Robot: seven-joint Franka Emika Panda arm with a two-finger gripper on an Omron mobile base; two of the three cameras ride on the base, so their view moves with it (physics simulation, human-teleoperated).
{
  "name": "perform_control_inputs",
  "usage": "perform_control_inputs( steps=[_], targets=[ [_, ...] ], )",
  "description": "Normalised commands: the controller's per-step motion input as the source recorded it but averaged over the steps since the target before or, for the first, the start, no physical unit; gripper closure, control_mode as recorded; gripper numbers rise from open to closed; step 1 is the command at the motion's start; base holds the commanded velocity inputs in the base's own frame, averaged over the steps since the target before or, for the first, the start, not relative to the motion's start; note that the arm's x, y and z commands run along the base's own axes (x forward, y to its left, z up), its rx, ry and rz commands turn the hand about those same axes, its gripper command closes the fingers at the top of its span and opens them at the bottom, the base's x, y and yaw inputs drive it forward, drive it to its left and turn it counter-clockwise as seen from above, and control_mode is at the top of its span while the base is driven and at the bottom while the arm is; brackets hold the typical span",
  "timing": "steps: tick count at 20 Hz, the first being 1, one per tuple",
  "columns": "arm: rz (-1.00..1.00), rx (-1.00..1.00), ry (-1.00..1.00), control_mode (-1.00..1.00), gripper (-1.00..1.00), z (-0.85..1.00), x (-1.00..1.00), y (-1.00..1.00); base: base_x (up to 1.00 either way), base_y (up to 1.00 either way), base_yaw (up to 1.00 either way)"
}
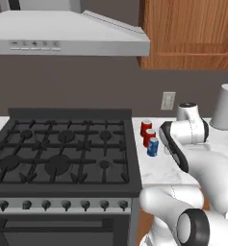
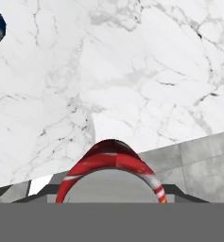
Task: Four empty soda cans are scattered around the kitchen. Gather all the cans and cluster them next to the stove for recycling.
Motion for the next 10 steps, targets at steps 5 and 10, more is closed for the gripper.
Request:
perform_control_inputs(
  steps=[5,10],
  targets=[
    [0.0,0.0,0.0,1.0,1.0,0.0,0.0,0.0,0.14,0.58,-0.03],
    [0.0,0.0,0.0,1.0,1.0,0.0,0.0,0.0,0.05,0.62,-0.19]
  ],
)
